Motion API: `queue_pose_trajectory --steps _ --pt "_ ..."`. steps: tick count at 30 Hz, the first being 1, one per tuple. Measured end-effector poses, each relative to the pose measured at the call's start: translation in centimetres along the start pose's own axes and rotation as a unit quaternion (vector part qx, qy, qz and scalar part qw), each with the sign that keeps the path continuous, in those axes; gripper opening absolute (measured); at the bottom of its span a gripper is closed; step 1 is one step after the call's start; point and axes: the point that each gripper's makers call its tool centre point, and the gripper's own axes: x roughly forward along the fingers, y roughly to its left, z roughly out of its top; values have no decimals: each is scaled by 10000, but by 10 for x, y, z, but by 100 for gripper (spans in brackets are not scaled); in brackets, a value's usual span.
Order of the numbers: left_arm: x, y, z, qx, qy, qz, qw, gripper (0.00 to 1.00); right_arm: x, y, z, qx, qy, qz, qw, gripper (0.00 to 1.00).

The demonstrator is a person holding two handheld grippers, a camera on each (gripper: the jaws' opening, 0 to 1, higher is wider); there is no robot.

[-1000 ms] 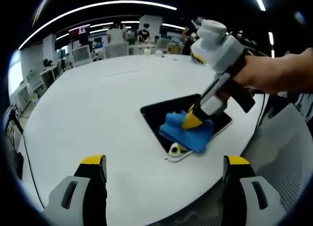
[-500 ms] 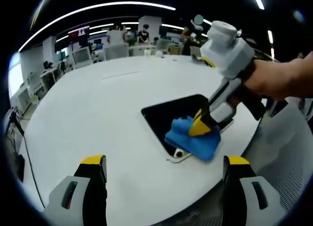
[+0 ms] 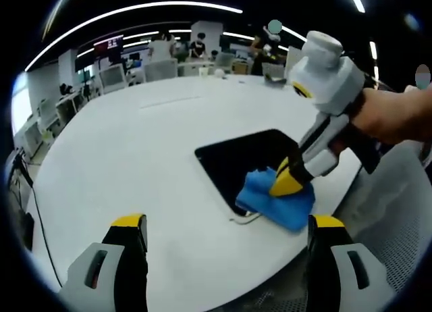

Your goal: Wipe the mirror surface with the cleaning cloth until all visible marks leave the cleaned area.

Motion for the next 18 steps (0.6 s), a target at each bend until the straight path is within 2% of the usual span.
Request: queue_pose_trajectory --steps 18 --pt "1 0 -2 35 63 11 10000 99 -2 -4 -2 -74 6 40 10000 4"
